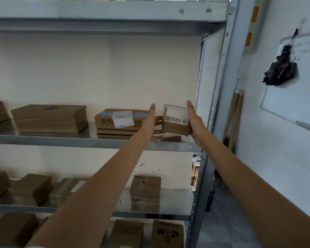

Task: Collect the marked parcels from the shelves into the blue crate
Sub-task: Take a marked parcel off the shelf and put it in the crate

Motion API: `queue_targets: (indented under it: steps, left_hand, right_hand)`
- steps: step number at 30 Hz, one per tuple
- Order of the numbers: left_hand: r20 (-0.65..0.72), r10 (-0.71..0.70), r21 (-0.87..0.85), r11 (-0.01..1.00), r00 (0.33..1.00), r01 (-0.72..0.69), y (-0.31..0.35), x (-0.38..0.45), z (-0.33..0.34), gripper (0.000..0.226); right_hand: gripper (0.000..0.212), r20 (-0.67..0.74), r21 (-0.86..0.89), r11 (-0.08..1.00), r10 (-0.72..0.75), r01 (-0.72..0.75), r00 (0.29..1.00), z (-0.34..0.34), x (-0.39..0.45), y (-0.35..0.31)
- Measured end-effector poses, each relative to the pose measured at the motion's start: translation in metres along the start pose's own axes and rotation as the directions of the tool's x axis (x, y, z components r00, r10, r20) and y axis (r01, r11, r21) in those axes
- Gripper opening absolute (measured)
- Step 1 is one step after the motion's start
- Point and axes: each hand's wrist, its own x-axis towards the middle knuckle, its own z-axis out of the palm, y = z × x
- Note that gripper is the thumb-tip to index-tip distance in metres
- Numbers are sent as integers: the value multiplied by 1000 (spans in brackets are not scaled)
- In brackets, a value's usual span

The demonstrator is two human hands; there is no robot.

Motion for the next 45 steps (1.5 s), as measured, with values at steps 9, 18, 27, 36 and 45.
queue_targets:
  steps: [9,18,27,36,45]
  left_hand:
    - [-173,171,241,962,970,-127,-27,12,29,50]
    - [-201,254,174,960,946,-221,-33,23,39,36]
    - [-511,736,437,668,445,-602,-33,-6,-62,19]
    - [-556,278,164,961,783,-224,-11,16,-181,55]
    - [-400,383,97,921,833,-377,-19,16,-204,27]
  right_hand:
    - [58,-107,-168,986,-36,17,994,7,18,30]
    - [55,-296,-322,931,-271,172,916,6,25,42]
    - [44,-12,-434,674,-668,598,744,93,-17,48]
    - [61,-272,-111,990,-114,87,956,162,30,54]
    - [27,-412,-122,945,-326,303,851,176,23,65]
